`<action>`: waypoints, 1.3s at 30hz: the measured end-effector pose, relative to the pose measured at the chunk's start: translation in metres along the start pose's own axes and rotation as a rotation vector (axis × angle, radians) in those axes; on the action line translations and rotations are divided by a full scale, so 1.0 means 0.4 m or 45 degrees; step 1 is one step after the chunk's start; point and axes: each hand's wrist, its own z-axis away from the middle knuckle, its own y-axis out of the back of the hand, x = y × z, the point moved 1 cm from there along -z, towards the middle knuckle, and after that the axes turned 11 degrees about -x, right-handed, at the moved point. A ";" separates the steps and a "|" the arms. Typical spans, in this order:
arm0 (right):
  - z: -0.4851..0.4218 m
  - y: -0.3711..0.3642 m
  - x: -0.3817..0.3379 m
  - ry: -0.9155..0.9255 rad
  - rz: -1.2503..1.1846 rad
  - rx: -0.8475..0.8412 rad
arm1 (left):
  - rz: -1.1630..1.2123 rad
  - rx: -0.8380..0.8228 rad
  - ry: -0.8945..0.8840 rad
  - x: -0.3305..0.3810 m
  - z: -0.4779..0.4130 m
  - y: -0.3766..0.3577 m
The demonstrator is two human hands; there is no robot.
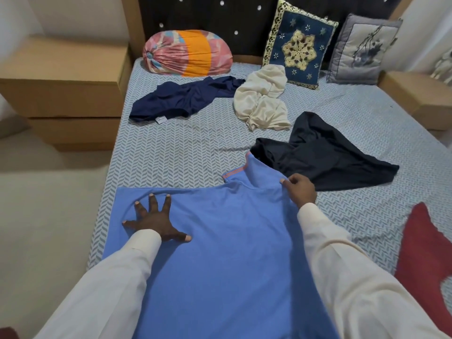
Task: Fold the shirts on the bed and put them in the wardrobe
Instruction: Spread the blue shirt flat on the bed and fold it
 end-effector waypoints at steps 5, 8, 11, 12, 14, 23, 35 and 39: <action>-0.042 0.039 0.063 -0.067 -0.400 0.002 | 0.022 0.001 0.024 0.003 0.004 0.004; -0.016 0.112 0.148 -0.371 -0.204 -0.006 | -0.017 0.027 0.053 0.007 0.006 0.003; 0.049 0.162 0.226 -0.586 -0.036 -0.134 | -0.165 0.086 0.097 0.029 0.016 0.002; 0.077 0.165 0.235 -0.581 -0.106 -0.194 | -0.244 0.134 0.091 0.044 0.023 0.000; 0.130 0.167 0.257 -0.630 -0.275 -0.286 | -0.454 0.300 -0.014 0.102 0.048 -0.023; 0.188 0.202 0.254 -0.115 -1.009 -0.521 | -0.363 0.091 -0.517 0.297 0.145 -0.258; 0.279 0.230 0.331 -0.593 -0.933 -0.388 | -0.387 0.082 -0.497 0.273 0.148 -0.283; 0.339 0.261 0.359 -0.476 -1.092 -0.600 | -0.453 0.230 -0.585 0.246 0.177 -0.325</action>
